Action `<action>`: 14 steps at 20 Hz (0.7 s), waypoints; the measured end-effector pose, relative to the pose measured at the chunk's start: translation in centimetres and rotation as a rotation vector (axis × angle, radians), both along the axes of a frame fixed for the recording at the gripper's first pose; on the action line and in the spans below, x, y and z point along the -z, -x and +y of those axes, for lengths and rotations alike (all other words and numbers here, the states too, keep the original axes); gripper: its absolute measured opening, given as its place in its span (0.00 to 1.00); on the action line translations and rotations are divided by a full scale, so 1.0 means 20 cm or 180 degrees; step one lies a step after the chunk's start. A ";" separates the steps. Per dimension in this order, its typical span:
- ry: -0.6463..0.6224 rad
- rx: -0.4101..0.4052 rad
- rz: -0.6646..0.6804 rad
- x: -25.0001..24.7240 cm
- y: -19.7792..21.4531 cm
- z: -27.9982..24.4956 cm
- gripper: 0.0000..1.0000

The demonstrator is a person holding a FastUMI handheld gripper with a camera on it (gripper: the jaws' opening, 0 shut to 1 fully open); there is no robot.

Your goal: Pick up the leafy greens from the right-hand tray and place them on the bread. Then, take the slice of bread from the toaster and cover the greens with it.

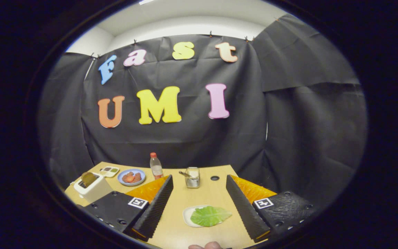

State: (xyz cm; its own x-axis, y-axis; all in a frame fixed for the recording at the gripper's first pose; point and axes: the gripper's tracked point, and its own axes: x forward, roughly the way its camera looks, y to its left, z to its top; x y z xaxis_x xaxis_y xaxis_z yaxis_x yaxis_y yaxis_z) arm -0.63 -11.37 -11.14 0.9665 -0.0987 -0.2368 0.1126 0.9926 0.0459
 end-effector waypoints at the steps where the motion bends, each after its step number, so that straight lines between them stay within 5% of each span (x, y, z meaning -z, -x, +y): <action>1: 0.0005 0.0032 0.0116 0.12 -0.01 -0.04 0.95; 14: -0.0230 0.0061 0.1223 1.28 -0.47 -0.46 0.96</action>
State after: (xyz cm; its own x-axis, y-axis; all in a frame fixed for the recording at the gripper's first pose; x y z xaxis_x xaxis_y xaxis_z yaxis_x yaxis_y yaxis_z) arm 8.79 -20.49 -36.64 0.8042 -0.0856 -0.5881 0.1536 0.9859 0.0665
